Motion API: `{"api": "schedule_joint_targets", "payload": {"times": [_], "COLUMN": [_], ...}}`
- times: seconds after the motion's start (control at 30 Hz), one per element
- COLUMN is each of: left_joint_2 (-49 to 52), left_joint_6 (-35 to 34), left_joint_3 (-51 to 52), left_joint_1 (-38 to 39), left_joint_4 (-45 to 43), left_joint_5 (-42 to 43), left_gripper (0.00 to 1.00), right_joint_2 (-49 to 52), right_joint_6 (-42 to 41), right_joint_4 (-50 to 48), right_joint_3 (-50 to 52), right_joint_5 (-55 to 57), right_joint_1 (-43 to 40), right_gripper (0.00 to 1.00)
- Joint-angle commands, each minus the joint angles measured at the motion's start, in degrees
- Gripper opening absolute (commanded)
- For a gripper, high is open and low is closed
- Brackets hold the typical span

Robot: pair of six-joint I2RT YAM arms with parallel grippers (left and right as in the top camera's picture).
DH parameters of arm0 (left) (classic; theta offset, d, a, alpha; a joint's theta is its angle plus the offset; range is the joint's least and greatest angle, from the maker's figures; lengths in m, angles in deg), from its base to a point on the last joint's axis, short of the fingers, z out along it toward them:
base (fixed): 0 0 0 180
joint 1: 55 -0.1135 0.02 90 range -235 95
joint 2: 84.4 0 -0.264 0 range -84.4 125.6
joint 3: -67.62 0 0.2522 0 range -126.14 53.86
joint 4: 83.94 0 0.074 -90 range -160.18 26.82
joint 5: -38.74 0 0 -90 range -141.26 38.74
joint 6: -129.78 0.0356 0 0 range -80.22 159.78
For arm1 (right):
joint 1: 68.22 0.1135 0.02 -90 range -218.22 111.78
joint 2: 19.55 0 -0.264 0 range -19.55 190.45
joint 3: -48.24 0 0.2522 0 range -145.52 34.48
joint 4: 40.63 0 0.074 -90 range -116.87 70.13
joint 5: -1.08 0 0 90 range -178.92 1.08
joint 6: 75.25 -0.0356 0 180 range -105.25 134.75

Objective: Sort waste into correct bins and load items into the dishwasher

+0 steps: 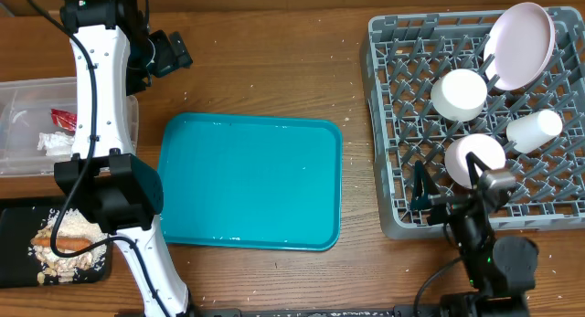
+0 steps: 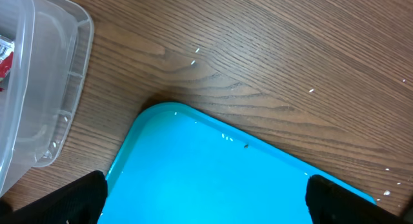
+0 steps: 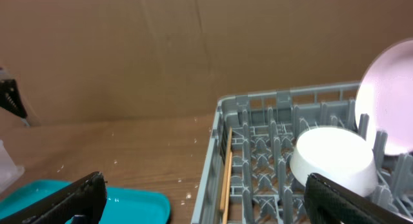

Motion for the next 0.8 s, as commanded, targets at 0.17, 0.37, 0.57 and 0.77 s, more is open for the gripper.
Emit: {"api": "schedule_joint_targets", "payload": {"times": [0.17, 0.37, 0.57, 0.77], "left_joint_2": [0.0, 0.0, 0.0, 0.0], "left_joint_6": [-0.42, -0.42, -0.42, -0.42], "left_joint_3": [0.02, 0.02, 0.02, 0.02], "left_joint_1": [0.26, 0.26, 0.26, 0.26], "left_joint_4": [0.02, 0.02, 0.02, 0.02], "left_joint_5": [0.37, 0.39, 0.37, 0.39], "left_gripper": [1.0, 1.0, 1.0, 1.0], "right_joint_2": [-8.63, -11.26, -13.44, -13.44], "right_joint_6": [1.03, 1.2, 1.2, 2.36], "right_joint_4": [-14.25, -13.46, -5.92, -0.66], "right_joint_3": [13.16, 13.86, 13.86, 13.86], "right_joint_5": [-1.09, 4.46, 9.38, 9.57], "right_joint_1": [-2.58, -2.56, -2.56, -2.56], "right_gripper": [1.0, 1.0, 1.0, 1.0]}}
